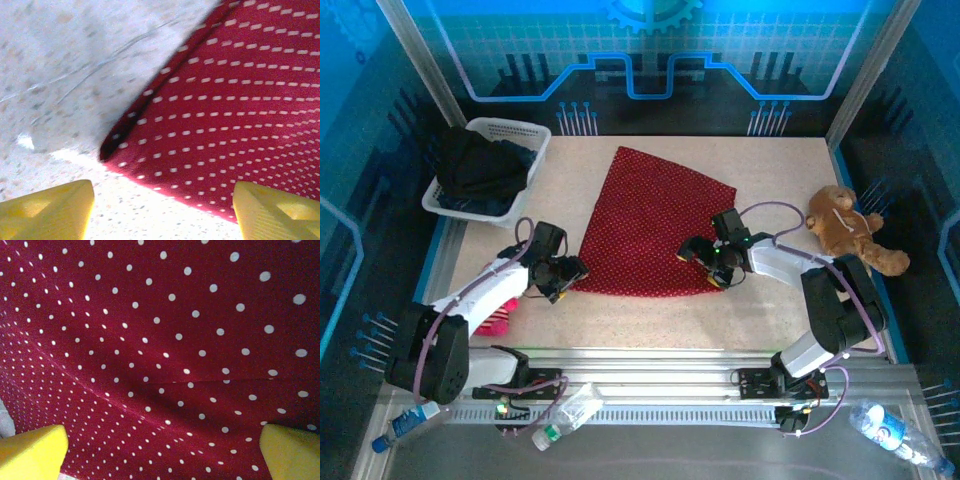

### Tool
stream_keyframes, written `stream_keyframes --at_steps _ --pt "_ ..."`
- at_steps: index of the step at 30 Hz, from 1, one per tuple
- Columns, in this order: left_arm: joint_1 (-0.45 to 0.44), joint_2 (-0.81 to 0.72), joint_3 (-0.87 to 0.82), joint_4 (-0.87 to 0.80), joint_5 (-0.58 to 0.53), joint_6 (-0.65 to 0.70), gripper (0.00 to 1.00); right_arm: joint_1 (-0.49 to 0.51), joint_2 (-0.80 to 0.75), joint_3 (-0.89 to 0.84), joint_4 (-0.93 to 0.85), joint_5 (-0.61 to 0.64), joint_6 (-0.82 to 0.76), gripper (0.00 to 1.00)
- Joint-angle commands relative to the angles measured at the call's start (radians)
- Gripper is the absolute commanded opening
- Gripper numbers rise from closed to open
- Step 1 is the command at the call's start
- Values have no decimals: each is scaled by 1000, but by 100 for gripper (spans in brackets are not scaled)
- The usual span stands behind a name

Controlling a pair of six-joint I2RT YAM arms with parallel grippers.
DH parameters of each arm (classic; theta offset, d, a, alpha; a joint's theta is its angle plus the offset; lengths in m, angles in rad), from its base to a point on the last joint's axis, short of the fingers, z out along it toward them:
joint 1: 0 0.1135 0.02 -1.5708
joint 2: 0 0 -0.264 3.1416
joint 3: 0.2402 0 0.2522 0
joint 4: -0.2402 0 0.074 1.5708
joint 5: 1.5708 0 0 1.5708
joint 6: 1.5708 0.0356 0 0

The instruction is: Fold and stack the skirts

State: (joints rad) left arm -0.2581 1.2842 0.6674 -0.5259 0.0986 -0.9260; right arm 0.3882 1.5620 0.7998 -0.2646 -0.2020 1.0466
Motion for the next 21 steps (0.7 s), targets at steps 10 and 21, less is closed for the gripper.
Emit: stream_keyframes --at_steps 10,21 --pt "-6 137 -31 160 20 -59 51 13 13 -15 19 -12 20 100" --pt "-69 123 2 142 -61 -77 23 -19 -119 -60 -69 44 7 100"
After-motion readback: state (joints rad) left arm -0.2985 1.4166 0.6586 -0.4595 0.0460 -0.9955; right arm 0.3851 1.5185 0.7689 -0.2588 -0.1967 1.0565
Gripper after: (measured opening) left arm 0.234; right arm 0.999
